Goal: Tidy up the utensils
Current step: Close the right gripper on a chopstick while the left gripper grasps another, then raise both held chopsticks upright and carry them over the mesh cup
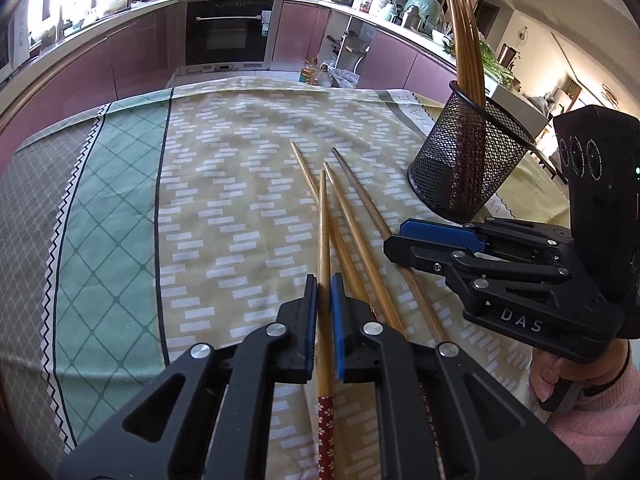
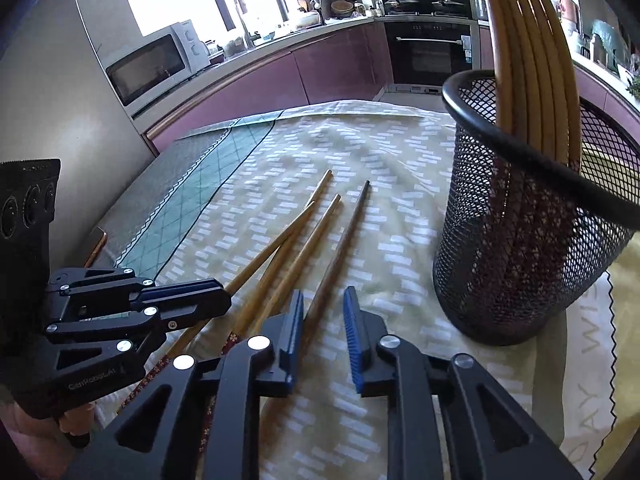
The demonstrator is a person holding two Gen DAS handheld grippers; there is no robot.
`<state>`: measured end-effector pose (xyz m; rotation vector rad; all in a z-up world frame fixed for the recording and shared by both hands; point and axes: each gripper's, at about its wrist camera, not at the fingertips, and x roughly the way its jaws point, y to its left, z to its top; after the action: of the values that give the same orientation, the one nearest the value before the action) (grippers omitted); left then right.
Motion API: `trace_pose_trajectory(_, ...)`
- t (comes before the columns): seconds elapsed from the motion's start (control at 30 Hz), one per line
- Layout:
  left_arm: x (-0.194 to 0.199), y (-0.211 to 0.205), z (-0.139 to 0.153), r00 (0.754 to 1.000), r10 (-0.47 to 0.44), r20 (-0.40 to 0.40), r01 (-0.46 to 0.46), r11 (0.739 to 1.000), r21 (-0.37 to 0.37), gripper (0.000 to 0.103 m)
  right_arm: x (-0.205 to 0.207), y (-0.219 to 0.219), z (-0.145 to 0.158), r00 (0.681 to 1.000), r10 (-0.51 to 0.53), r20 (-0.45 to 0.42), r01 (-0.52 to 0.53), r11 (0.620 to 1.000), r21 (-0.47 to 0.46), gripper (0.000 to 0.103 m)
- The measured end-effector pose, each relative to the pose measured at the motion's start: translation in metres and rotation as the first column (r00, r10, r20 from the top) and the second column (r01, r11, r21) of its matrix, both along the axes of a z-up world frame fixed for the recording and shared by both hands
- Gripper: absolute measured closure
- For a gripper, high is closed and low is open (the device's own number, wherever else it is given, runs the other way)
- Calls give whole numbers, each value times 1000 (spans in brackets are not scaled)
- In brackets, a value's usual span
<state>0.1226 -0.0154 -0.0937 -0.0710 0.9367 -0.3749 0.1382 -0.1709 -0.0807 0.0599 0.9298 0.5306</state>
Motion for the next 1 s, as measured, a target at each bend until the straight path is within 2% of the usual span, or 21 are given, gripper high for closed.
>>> trace_pose_trajectory(0.03, 1, 0, 0, 1000, -1, -1, 1, 1000, 1, 95, 1, -1, -1, 1000, 3, -13, -3, 1000, 22, 94)
trace_pose_trajectory(0.27, 3, 0, -3, 1000, -6, -11, 6, 1000, 3, 95, 0, -13, -2, 999, -24, -40, 27, 997, 73, 97)
trace_pose_trajectory(0.4, 3, 0, -4, 1000, -12, -9, 13, 1000, 14, 95, -3, -14, -1, 999, -15, -37, 17, 999, 51, 97)
trace_pose_trajectory(0.47, 4, -1, -5, 1000, -18, -7, 18, 1000, 22, 95, -3, -13, 0, 999, -18, -29, 19, 999, 29, 92)
trace_pose_trajectory(0.6, 6, -4, -5, 1000, -25, -5, 25, 999, 34, 95, -4, -8, -1, 1000, -13, -1, 13, 1000, -9, 92)
trace_pose_trajectory(0.67, 8, -5, -5, 1000, -23, -3, 23, 999, 41, 94, -3, -9, -1, 1000, -11, -9, 11, 1000, 8, 96)
trace_pose_trajectory(0.8, 7, -5, -3, 1000, -9, 3, 9, 1000, 23, 95, -6, -15, 4, 1000, -20, 6, 19, 999, 43, 97)
trace_pose_trajectory(0.9, 5, -5, 0, 1000, -22, 7, 22, 1000, 10, 95, -12, -12, 10, 999, 18, 38, -19, 999, 45, 97)
trace_pose_trajectory(1.0, 3, -7, -2, 999, -37, 0, 37, 999, 16, 95, -15, -5, 9, 997, 64, 31, -65, 997, 35, 97)
